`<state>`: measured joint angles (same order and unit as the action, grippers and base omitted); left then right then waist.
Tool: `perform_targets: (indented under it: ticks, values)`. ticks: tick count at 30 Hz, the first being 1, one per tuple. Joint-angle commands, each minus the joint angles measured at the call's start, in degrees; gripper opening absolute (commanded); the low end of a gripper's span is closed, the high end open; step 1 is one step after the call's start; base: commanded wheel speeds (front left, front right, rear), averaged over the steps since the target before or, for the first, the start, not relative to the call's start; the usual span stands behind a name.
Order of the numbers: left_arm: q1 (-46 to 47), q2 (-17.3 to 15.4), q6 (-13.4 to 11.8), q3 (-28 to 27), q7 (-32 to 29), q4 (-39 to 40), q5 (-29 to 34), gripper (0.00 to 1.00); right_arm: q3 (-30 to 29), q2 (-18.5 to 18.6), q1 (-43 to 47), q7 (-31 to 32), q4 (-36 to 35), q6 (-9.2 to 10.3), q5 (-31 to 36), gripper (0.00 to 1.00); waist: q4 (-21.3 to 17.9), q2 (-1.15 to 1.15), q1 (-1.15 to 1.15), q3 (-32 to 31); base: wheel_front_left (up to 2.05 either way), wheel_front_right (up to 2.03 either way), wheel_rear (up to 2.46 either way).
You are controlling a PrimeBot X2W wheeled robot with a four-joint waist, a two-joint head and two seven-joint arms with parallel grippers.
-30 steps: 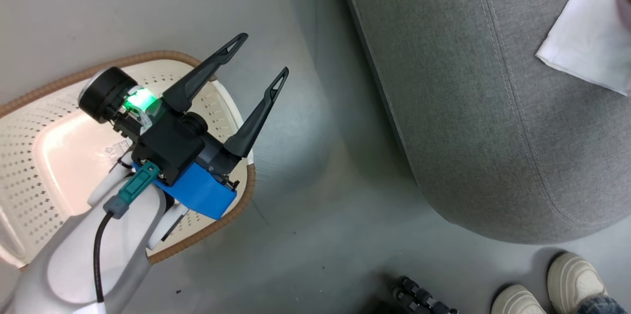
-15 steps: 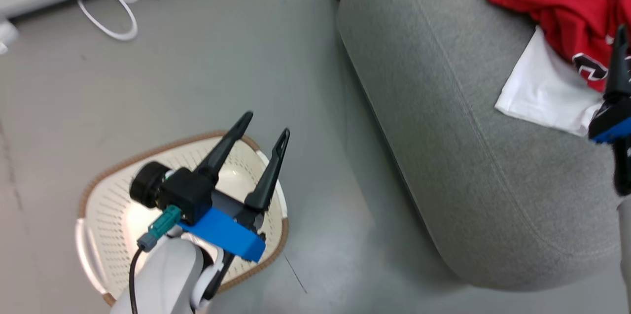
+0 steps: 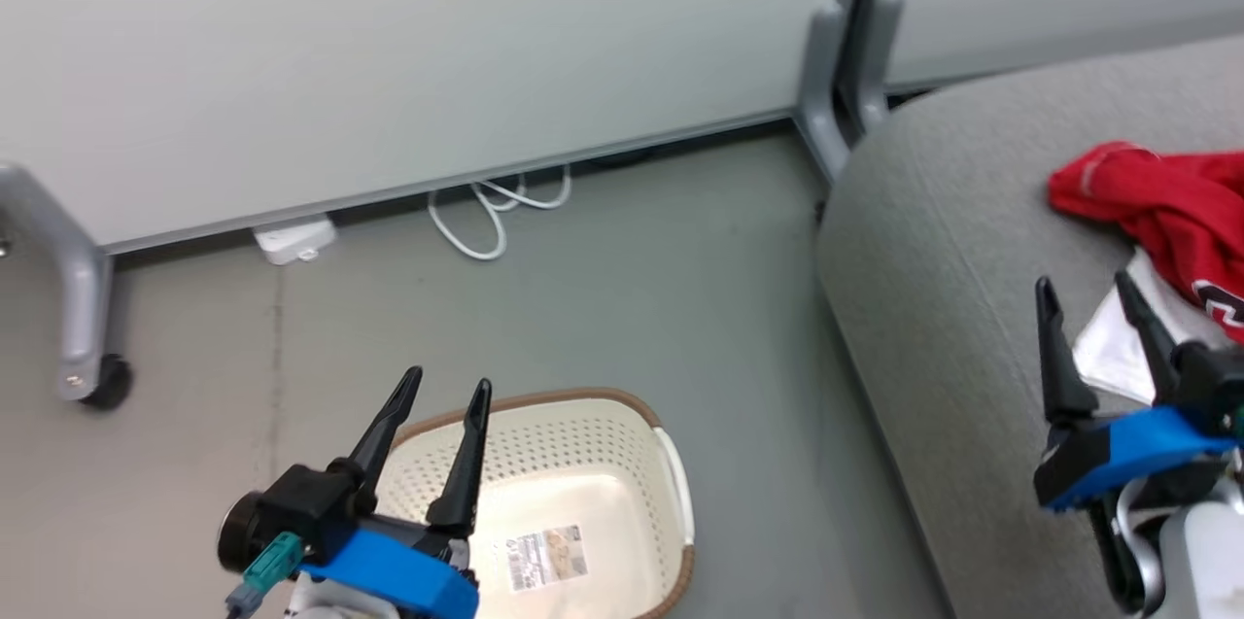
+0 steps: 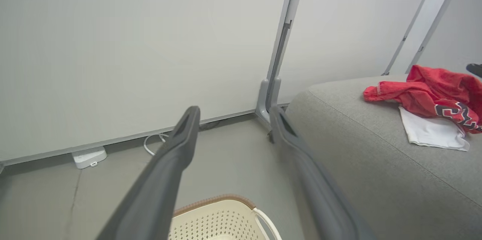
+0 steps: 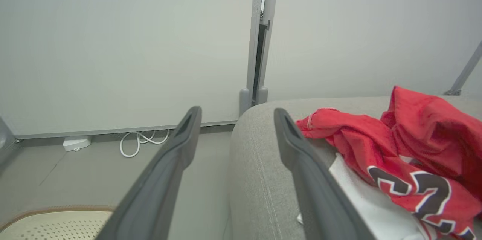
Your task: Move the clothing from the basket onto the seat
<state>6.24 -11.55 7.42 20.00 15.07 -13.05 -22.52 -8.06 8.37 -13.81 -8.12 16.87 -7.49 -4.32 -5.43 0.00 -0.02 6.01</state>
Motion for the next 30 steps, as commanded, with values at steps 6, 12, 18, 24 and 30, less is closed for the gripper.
perform_targets:
  ticks: [6, 12, 18, 24, 30]
  values:
    - [-3.8, 0.9, 0.1, -6.3, 0.1, -0.6, 0.6, 1.00, 2.4, -2.5, 6.9, 0.8, -6.0, -0.01, 1.8, 1.00, 6.7, 0.00, 0.02, -5.6, 0.00, 0.00, 0.00]
    - [-6.3, 1.6, 0.1, -10.9, 0.1, -1.1, 1.5, 1.00, 4.4, -4.4, 10.1, 0.8, -7.3, -0.01, 1.9, 1.00, 8.2, 0.00, 0.02, -6.3, 0.00, 0.00, 0.00]
    - [-7.2, 1.9, 0.1, -12.5, 0.1, -1.7, 1.8, 1.00, 5.3, -5.2, 11.2, 0.5, -6.4, -0.01, 1.7, 1.00, 8.8, 0.00, 0.02, -6.2, 0.00, 0.00, 0.00]
    - [-7.7, 1.7, 0.1, -12.6, 0.1, -1.9, 1.7, 1.00, 5.7, -5.4, 10.7, 0.3, -5.9, -0.01, 2.0, 1.00, 8.7, 0.00, 0.02, -6.0, 0.00, 0.00, 0.00]
    - [-8.0, 2.5, 0.0, -11.9, -0.3, -4.0, 1.3, 0.00, 5.8, -5.4, 11.3, 0.7, -3.9, 0.00, 1.8, 0.00, 8.7, 0.00, 0.02, -6.0, 0.00, 0.00, 0.00]
